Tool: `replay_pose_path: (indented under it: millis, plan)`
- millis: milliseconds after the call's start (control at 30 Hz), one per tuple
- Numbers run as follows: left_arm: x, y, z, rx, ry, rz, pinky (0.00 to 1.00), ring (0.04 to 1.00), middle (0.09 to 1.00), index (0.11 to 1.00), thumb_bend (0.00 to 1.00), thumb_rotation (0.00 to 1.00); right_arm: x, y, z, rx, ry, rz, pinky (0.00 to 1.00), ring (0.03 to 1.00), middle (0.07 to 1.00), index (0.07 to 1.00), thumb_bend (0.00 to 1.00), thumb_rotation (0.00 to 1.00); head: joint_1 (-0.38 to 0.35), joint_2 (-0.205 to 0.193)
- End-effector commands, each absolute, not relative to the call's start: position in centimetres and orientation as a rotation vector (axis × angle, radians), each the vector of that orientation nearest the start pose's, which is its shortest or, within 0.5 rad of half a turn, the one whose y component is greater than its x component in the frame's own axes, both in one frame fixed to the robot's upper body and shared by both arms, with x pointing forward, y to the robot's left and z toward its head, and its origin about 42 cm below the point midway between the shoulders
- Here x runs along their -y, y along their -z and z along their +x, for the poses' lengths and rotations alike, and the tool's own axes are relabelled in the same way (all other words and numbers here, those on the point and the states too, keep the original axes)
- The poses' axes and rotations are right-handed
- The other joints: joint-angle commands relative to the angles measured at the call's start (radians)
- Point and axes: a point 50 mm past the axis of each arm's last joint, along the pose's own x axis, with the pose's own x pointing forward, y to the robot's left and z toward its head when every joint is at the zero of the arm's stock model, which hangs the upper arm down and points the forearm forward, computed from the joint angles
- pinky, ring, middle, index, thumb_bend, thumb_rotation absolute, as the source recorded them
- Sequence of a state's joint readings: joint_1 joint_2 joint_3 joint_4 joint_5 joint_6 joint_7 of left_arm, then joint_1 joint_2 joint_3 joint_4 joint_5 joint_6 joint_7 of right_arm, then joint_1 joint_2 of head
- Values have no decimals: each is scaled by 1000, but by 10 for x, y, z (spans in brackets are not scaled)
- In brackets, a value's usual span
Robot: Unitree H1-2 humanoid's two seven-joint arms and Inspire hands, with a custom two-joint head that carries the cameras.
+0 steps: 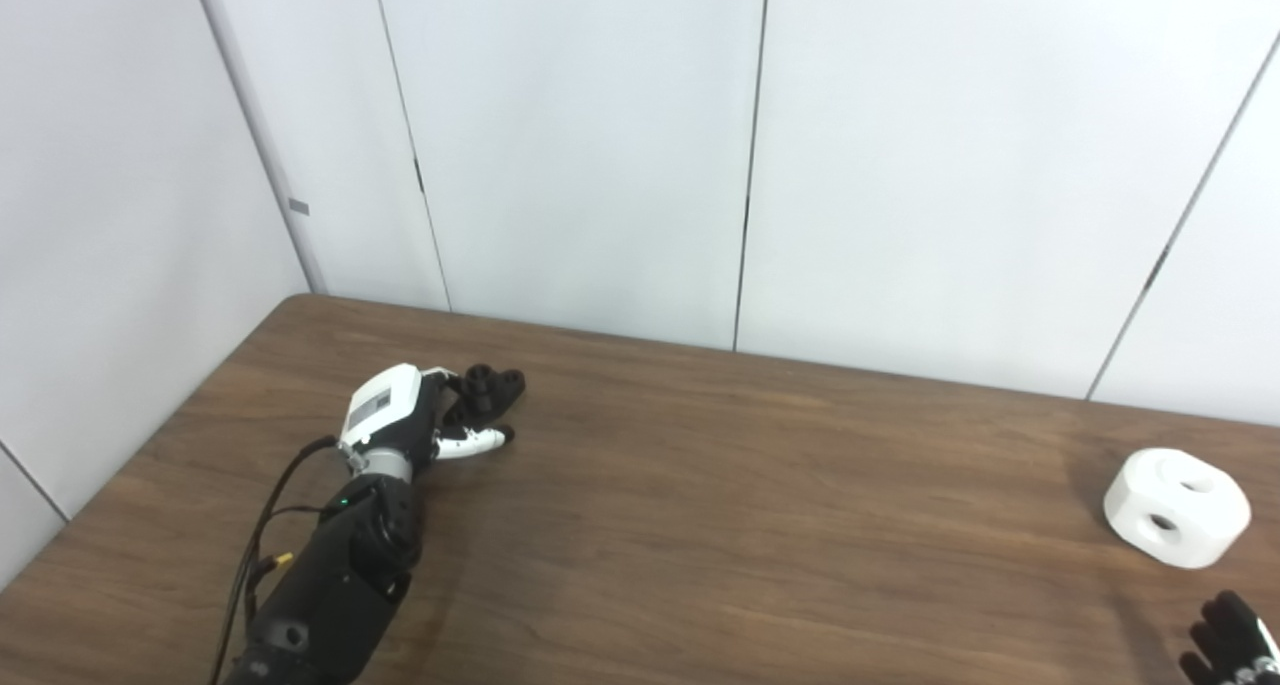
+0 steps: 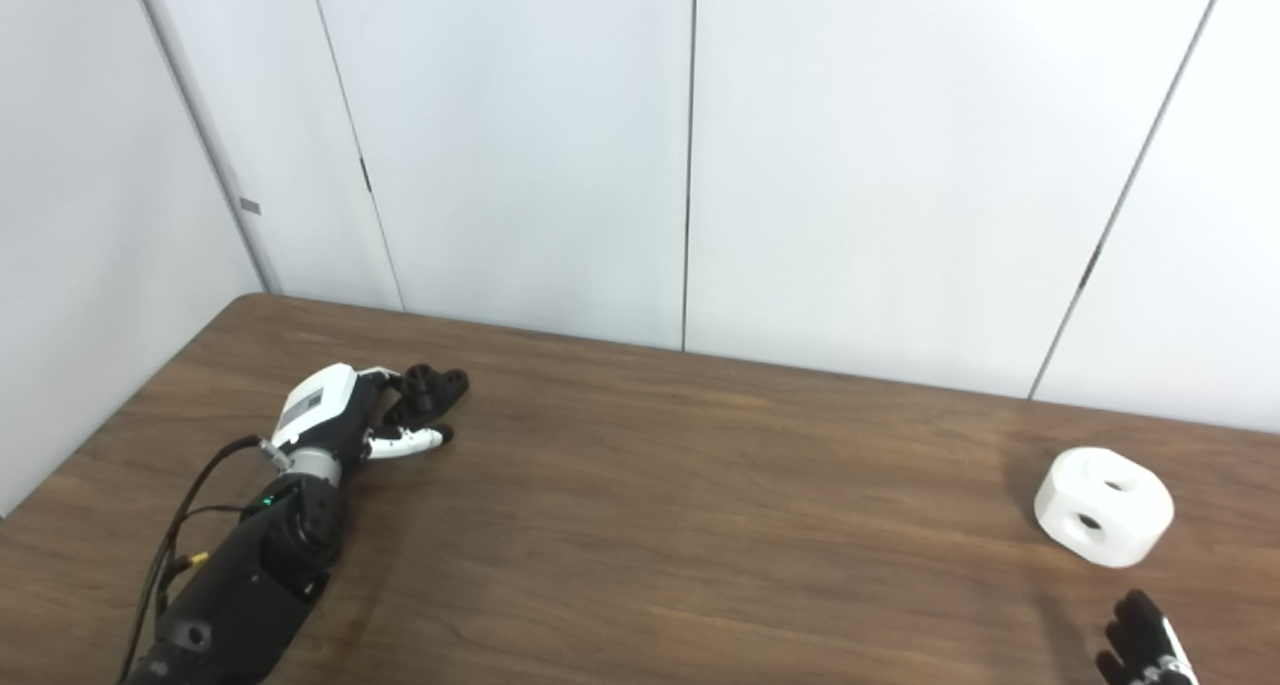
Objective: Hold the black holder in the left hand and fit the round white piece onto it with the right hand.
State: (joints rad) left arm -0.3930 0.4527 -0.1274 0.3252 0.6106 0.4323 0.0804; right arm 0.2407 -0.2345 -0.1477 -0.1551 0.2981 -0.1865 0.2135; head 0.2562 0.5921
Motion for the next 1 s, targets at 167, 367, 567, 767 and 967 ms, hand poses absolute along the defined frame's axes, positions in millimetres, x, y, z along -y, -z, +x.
replay_pose_path:
  millis: [167,367,567,767,967]
  plan:
    - [-362,-170,415,-236,-286,1147,936,936,881,722,797,423,318,-91,179,61,-21,41,1000,1000,996,971,719,1000,2,2]
    - [-364,-170,415,-225,-302,1124,933,927,872,663,787,371,319,-90,180,64,-26,38,1000,1000,993,969,724,1000,2,3]
    - [-365,-170,414,-218,-316,1061,859,917,861,608,756,297,319,-90,180,58,-20,35,1000,1000,991,968,729,1000,2,3]
    - [-365,-166,417,-199,-340,1020,769,879,825,506,584,100,320,-91,179,60,-23,29,1000,1000,991,967,742,1000,-3,10]
    - [-364,-166,417,-178,-346,999,747,852,803,483,523,50,322,-93,179,60,-18,31,1000,1000,989,965,756,1000,-3,11]
